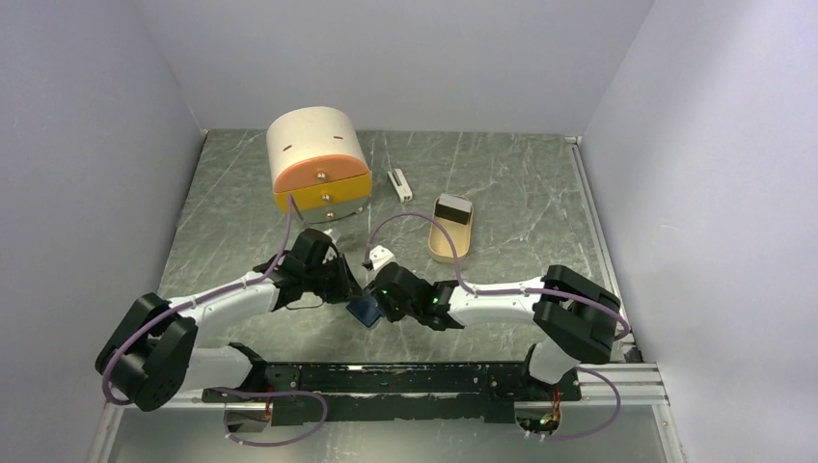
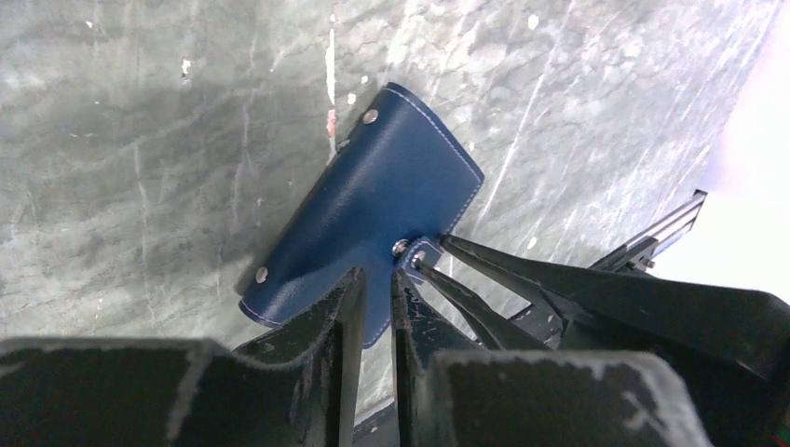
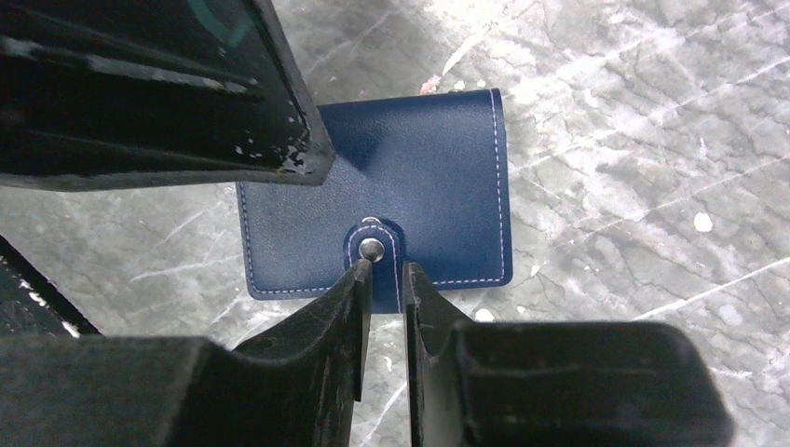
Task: Put the credit cards into the card holder
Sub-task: Close the card holder at the center of the board.
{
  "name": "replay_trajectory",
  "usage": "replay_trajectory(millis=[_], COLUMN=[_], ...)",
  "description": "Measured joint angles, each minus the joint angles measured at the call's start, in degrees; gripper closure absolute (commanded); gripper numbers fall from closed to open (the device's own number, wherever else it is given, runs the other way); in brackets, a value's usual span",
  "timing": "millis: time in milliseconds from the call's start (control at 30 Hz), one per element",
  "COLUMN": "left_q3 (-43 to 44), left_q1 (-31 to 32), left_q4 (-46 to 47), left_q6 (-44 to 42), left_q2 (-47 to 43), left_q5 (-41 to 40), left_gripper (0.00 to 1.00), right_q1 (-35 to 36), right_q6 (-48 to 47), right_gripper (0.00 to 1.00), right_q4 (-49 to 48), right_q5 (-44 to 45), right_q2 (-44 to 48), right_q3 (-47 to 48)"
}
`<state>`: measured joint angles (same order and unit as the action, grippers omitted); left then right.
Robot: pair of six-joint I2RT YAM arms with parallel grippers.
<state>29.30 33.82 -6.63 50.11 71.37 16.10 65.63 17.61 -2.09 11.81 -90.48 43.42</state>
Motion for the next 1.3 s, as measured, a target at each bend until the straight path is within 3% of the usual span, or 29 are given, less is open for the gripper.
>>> replay_trajectory(millis=[267,867,1300], left_q3=[-0.72,-2.49,-2.95], left_q1=[0.0,-0.04,-0.13], left_q4=[1.36,5.14,5.97], left_q6=[-0.37,-0.17,-0.13], left_q2=[4.5,4.68,4.66], left_q5=[0.42,1.55,1.68], left_gripper=[0.78,0.79,0.79], right_q1=[0.0,-0.02,-0.04], right_q6=[0.0,-0.07,2.4], right_gripper=[0.8,0.84,0.84], right_q4=[-0.9,-2.34,5.86], right_q5=[-0.42,0.66,1.62], right_q2=[-0.81,-2.36,-5.18], right_q3=[0.0,0.81,6.73])
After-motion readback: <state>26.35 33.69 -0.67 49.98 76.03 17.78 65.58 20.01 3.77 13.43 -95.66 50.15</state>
